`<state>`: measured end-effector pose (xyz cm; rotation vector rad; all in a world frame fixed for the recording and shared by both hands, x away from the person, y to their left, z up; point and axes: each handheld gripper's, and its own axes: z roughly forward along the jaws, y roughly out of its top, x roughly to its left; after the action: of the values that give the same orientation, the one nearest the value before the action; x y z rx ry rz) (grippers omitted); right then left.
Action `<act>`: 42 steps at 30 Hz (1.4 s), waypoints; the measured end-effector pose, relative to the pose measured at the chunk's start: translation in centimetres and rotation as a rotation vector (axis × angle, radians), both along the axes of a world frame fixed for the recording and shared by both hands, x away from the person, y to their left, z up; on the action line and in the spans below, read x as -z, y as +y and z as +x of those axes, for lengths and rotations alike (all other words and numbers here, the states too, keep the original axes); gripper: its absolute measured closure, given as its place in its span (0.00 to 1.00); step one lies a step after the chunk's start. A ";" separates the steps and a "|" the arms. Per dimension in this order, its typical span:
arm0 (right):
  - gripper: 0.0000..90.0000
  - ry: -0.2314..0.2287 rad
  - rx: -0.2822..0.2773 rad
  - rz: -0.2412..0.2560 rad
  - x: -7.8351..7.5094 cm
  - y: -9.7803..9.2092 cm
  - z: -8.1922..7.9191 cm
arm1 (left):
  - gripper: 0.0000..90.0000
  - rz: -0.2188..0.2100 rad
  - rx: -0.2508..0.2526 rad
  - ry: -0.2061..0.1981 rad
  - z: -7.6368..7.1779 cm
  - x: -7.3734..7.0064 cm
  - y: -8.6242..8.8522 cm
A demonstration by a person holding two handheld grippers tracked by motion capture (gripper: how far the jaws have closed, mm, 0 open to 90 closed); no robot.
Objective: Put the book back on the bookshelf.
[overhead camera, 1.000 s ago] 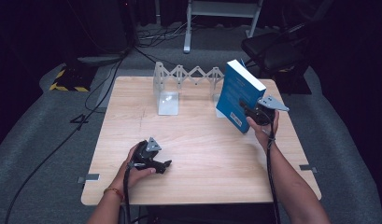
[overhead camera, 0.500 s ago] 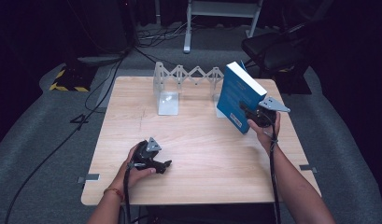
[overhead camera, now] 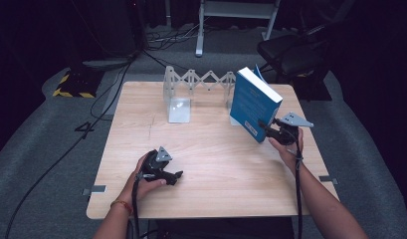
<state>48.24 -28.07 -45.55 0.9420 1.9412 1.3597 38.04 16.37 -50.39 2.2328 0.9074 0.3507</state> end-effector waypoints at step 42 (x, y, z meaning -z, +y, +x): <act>0.68 0.058 0.133 0.032 -0.3 4.3 4.8 | 0.17 -0.008 0.006 0.008 0.0 0.0 -0.1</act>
<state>53.06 -23.81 -45.24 1.1164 1.8683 1.3044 38.06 16.27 -50.41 2.2305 0.9050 0.3357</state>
